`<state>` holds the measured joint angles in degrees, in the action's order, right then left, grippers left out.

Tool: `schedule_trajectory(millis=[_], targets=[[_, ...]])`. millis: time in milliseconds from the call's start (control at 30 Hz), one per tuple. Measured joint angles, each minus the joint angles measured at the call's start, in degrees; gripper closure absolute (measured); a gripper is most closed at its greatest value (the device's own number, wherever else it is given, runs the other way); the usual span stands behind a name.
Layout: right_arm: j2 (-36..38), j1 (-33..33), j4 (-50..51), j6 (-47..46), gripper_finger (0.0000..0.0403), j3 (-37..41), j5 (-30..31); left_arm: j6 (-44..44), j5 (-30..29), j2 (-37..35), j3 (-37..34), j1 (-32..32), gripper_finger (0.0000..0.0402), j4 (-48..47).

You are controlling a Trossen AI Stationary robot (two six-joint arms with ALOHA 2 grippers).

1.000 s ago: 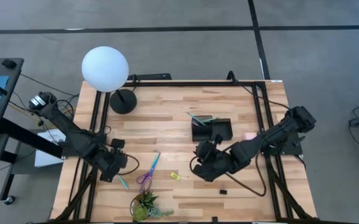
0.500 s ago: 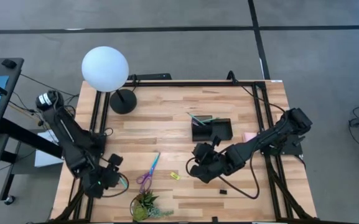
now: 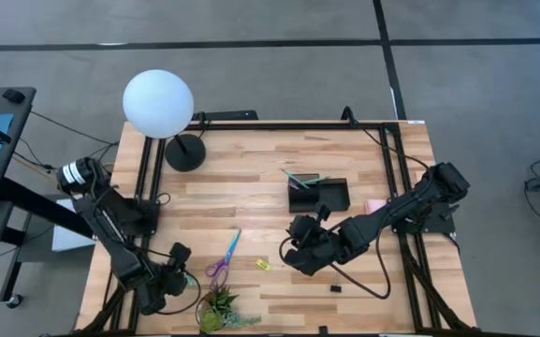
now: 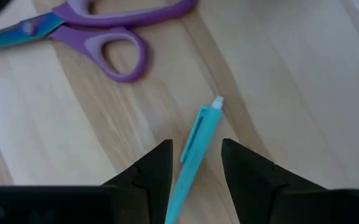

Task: Pick and place office supplies into organizer
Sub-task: Put the blue pen into the black desk organizer

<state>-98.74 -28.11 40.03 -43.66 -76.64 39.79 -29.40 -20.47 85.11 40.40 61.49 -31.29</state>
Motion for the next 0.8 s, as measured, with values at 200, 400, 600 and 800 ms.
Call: schedule_trajectory(millis=[200, 400, 600, 800], targets=[[0.0, 0.1, 0.0, 0.0, 0.0310, 0.0, -0.1, -1.6, -0.5, 0.0, -0.7, -0.5, 0.0267, 0.8], [0.0, 0.1, 0.0, 0.1, 0.0310, 0.0, -0.8, -2.2, -1.9, 0.0, -3.2, -0.6, 0.0267, 4.1], [0.1, 0.1, 0.2, 0.1, 0.0310, 0.0, -1.2, -2.5, -2.9, 0.0, -3.2, -1.0, 0.0267, 4.5], [0.1, 0.1, 0.2, 0.1, 0.0310, 0.0, -1.3, -2.8, -2.0, 0.9, -3.3, -3.0, 0.0267, 4.4]])
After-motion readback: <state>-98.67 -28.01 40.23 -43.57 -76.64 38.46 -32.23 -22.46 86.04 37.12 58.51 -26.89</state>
